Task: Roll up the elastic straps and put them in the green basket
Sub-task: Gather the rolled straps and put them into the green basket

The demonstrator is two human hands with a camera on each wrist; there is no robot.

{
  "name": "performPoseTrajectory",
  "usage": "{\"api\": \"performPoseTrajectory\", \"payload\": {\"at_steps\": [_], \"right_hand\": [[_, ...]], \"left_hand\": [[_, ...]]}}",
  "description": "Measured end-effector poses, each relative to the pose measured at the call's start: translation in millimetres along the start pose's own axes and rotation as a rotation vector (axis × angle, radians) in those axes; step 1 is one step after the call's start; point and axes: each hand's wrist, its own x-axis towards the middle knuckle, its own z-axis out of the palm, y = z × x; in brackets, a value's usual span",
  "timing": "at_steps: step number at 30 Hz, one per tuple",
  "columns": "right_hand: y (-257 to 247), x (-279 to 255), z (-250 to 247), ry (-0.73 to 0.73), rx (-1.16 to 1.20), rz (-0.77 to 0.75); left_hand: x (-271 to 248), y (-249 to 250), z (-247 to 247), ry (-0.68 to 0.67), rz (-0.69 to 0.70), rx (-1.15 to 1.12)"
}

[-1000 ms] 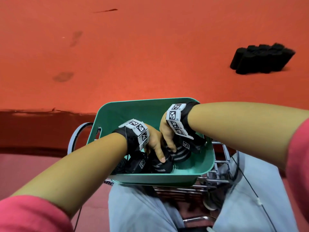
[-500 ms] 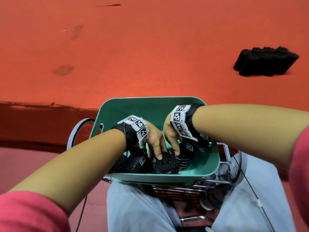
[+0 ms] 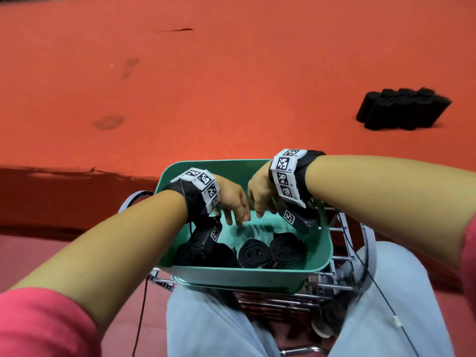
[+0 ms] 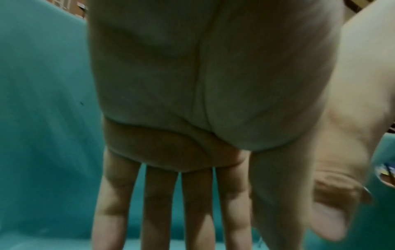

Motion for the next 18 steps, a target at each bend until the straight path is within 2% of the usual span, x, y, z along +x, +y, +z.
{"api": "performPoseTrajectory", "payload": {"at_steps": [5, 9, 13, 18], "right_hand": [[12.1, -29.9, -20.8, 0.185, 0.075, -0.084], [35.1, -63.5, -28.9, 0.323, 0.207, -0.138], [73.4, -85.0, -35.3, 0.452, 0.363, -0.159], [135.8, -107.9, -41.1, 0.672, 0.533, -0.156]], "left_hand": [[-19.1, 12.1, -17.7, 0.202, 0.027, -0.063], [-36.1, 37.0, -27.2, 0.285, 0.076, -0.049], [-50.1, 73.7, -35.8, 0.366, 0.136, -0.025], [-49.7, 131.0, -51.5, 0.578, 0.228, -0.068]]}}
